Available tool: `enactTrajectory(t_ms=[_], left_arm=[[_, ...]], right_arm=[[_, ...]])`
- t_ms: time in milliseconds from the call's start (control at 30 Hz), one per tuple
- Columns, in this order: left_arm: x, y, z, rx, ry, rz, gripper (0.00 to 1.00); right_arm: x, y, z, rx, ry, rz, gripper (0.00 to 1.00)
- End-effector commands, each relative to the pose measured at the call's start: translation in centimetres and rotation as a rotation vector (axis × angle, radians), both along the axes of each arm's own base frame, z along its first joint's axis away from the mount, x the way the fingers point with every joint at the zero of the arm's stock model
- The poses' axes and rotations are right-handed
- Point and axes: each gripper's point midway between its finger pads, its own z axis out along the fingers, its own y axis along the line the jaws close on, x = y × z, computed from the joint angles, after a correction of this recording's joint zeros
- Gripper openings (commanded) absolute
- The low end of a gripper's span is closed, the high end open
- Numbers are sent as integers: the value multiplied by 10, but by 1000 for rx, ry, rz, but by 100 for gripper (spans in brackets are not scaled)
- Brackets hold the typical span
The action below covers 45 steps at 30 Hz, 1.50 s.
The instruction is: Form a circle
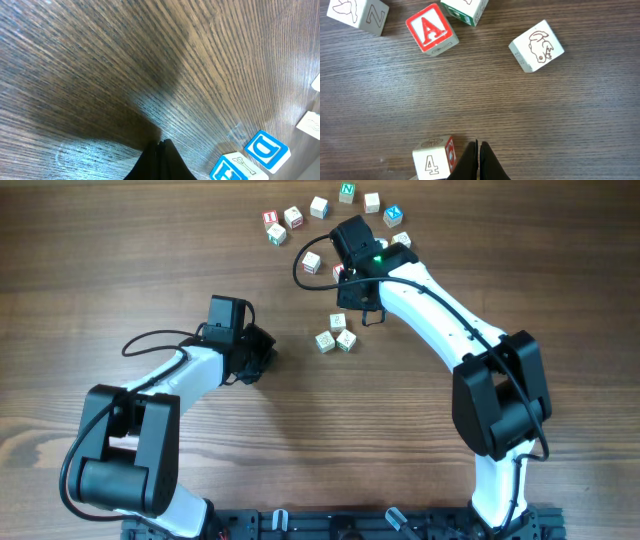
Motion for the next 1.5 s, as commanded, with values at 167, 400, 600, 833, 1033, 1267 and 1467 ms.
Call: enactTrajectory(t_ms=[167,400,600,833,1033,1267,1467], left_arm=[[-29,23,-34,97,124,55,4],[-29,23,-34,98,124,52,4],[-29,23,-34,98,123,52,4],[-29,23,-34,98,123,52,4],[-29,23,-34,99,123,52,4],[-29,25,-35,106,122,55,4],[-29,25,-35,109,122,56,4]], right_arm=[[6,-1,-32,2,21,-118,5],[-2,-11,-47,-3,32,-233,5],[1,-8,-42,13,15,-229,4],[1,-9,-42,-6,18,-181,4],[-2,-5,-43,13,34,-164,4],[-4,-1,-44,20,48,-141,4],[-7,5,-44,18,47,-125,4]])
